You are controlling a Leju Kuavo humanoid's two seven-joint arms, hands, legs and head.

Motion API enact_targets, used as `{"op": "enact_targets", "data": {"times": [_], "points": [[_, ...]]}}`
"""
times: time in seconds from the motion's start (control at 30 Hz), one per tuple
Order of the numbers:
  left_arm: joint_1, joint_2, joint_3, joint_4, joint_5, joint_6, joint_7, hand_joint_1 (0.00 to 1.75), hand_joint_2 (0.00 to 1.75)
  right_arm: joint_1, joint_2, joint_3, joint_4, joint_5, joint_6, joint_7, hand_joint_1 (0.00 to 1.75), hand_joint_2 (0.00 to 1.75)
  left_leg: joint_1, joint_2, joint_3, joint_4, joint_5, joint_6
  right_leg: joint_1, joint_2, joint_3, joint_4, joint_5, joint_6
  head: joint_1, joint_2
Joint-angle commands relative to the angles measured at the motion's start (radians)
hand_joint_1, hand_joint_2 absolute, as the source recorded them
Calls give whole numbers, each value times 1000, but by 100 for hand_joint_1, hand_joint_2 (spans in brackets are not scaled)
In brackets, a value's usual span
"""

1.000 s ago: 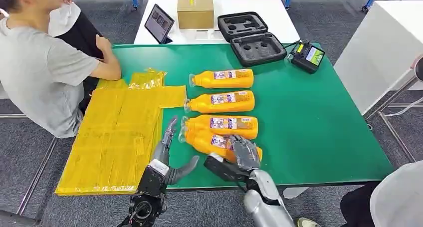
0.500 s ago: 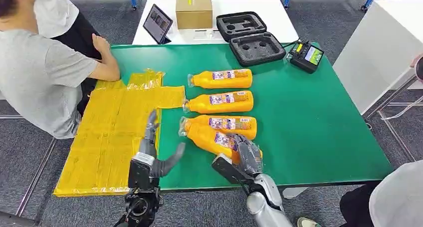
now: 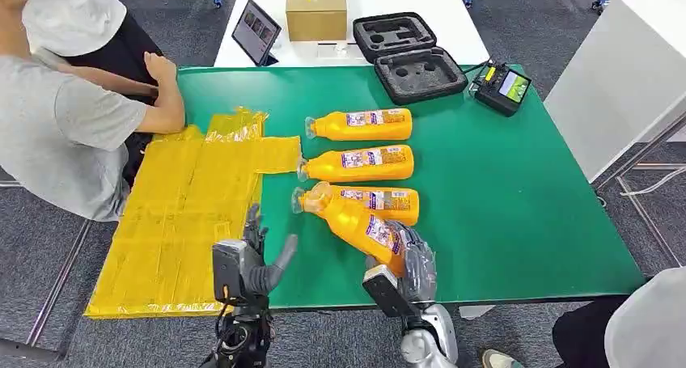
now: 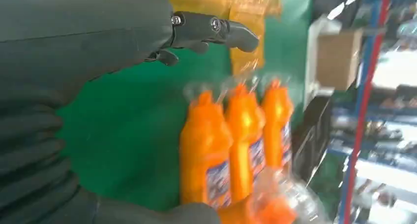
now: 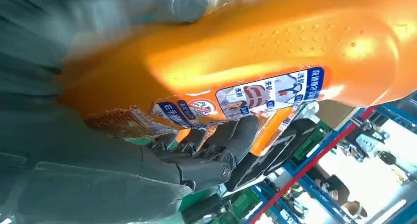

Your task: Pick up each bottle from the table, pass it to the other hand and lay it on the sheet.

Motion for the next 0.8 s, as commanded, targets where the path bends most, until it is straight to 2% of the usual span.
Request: {"op": "enact_targets", "data": {"times": [0.03,0.5,0.8], "points": [[-65,4,-54,143,42,-60,77,0,175,-10,-3,33,76,-56,-38,-23,175,175,0,-3,2,-2,0,-1,0,-1,2,-1,-1,-1,0,0],[-52,16,-53,147,40,-70,77,0,175,4,1,35,87,-73,-48,-60,175,175,0,-3,0,-2,0,-1,0,-1,1,-1,-1,-1,0,0],[-58,26,-87,83,91,-167,123,0,175,-42,2,82,138,-88,-48,-79,175,175,0,-1,-1,-1,0,-1,0,0,-1,0,0,-1,0,0]]}}
